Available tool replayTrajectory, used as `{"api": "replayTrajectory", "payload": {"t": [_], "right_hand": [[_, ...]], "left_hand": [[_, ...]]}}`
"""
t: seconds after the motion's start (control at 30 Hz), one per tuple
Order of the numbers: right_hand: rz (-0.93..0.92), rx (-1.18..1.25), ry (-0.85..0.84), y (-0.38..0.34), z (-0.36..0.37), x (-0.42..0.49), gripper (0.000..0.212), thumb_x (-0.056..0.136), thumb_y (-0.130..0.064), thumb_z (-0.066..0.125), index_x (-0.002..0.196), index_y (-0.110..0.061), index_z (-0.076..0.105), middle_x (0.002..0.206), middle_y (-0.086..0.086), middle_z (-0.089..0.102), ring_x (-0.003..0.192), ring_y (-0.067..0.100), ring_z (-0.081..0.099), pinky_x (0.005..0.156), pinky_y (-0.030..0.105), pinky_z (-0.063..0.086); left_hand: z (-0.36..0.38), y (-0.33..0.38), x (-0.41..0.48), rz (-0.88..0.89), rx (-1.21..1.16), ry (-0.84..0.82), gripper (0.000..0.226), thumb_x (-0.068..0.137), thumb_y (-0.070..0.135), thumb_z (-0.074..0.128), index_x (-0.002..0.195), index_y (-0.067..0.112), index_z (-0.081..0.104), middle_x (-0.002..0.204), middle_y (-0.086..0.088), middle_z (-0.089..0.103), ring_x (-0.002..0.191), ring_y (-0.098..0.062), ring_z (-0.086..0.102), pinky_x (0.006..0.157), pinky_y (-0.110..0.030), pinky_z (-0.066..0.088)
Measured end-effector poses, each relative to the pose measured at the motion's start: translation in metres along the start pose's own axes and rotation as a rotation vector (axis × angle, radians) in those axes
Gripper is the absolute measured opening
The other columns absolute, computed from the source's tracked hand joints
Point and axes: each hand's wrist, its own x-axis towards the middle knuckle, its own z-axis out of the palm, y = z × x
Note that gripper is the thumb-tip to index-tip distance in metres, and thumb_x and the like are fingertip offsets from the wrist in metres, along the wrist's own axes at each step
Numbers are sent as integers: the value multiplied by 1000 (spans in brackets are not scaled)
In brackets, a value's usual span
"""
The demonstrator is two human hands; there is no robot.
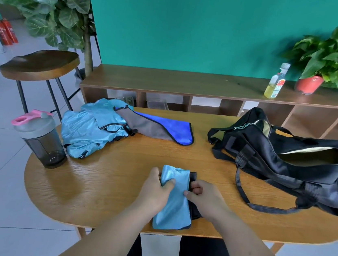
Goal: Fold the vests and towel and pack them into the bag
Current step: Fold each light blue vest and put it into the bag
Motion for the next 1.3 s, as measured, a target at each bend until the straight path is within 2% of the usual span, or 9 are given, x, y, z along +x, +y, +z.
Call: {"api": "replayTrajectory", "payload": {"t": [0.1,0.23,0.37,0.5,0.87,1.03,1.13,1.2,1.3], "right_hand": [[39,150,-12,-4,-8,-9,37,97,-51,68,125,-28,61,116,-10,68,105,10,67,93,39,60],[82,407,-34,-16,-33,-22,47,99,-53,66,137,-33,48,117,-5,70,100,13,72,69,28,60],[42,580,-29,-18,-70,-30,82,82,-58,80,152,-30,48,132,-3,70,119,18,70,104,45,55],[-43,678,-89,-26,-105,-46,34,104,-33,65,135,-18,66,126,4,75,118,24,72,107,51,52],[-28,657,276,-20,-178,-56,22,102,-32,68,122,-24,72,111,4,79,102,27,77,94,54,61],[106,605,366,-5,-236,-53,23,99,-27,68,112,-10,73,105,17,78,98,40,76,91,55,60],[166,493,355,4,-265,-48,22,97,-26,69,105,-5,72,102,22,77,93,41,76,79,46,59],[191,376,344,10,-279,-42,22,95,-25,69,99,-4,71,96,23,76,87,40,75,73,43,56],[185,151,294,18,-295,-32,19,90,-27,67,86,-9,62,83,17,63,73,30,63,69,41,47]], "left_hand": [[3,11,-2,8,-106,34,22,101,39,65,109,25,51,101,-3,67,84,-19,67,68,-35,53],[7,37,1,-6,-269,-29,28,96,43,72,112,27,56,105,-4,73,89,-21,75,77,-41,62],[16,66,5,-15,-349,-154,32,95,44,74,115,24,61,106,-2,77,90,-21,78,83,-46,63],[28,97,5,18,-388,-321,31,97,41,74,119,21,64,111,-2,79,97,-21,78,90,-46,61],[86,174,14,256,-127,-369,26,101,44,65,118,25,64,112,5,74,100,-15,73,91,-42,61],[120,204,28,698,311,-272,48,107,36,56,151,23,43,138,8,60,124,-14,61,103,-34,52],[140,217,40,1054,765,-324,70,104,34,59,164,17,27,167,-1,34,154,-20,32,125,-37,29],[154,221,54,1198,1145,-371,74,101,38,60,163,11,29,166,-7,35,158,-24,24,132,-41,11],[172,222,67,1229,1572,-377,47,104,45,49,138,15,61,131,-5,65,134,-26,51,130,-46,15]]}}
